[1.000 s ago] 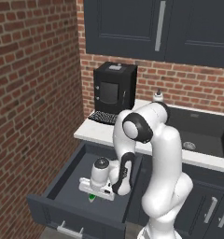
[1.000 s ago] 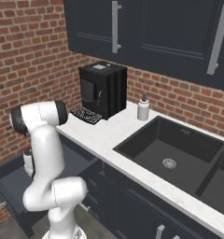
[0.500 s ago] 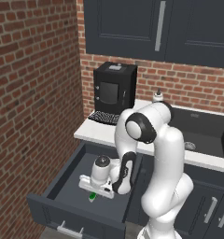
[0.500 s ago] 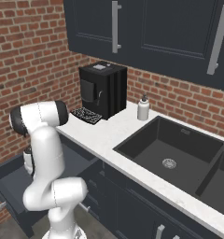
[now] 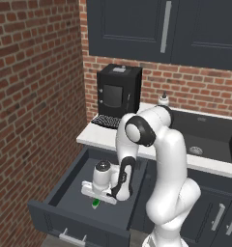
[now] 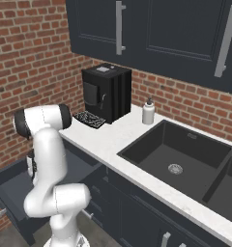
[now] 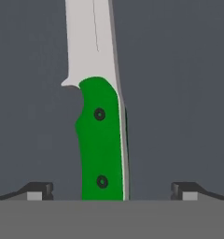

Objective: Pick up the knife from the drawer and place it on the cutting board. Then place the meat from the plate to the cutting board.

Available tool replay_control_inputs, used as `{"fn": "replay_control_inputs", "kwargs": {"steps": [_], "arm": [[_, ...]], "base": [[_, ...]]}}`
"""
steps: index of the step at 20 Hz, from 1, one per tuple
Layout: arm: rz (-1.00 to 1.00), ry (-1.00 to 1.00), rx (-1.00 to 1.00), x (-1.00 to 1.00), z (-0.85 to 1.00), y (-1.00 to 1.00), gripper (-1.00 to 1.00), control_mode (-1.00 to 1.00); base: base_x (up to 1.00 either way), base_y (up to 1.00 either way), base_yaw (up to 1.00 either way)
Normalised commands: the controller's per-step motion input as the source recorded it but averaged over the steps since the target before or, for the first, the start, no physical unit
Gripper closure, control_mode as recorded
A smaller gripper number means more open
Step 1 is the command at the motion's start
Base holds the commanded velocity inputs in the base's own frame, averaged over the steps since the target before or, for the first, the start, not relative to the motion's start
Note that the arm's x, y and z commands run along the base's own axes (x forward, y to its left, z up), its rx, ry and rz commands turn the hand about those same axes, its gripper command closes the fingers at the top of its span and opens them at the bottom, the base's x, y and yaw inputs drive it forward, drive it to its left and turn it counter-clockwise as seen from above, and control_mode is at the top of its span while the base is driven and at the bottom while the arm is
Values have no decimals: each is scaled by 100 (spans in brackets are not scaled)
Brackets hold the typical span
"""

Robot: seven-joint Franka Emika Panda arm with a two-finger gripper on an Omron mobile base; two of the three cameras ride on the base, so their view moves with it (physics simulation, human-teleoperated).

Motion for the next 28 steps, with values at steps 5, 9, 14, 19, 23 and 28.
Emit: {"fn": "replay_control_inputs", "kwargs": {"steps": [5, 9, 14, 19, 23, 28], "arm": [[0, 11, -12, 14, -28, 15, -100, -100], [0, 14, -12, 4, -42, 16, 100, -100], [0, 10, -6, 0, -27, 7, 100, -100], [0, 0, 0, 0, -1, 9, 100, -100], [0, 0, 0, -4, -3, 11, 100, -100], [0, 0, 0, -47, 30, 14, 100, -100]], "base": [[0, 0, 0], [0, 0, 0], [0, 0, 0], [0, 0, 0], [0, 0, 0], [0, 0, 0]]}}
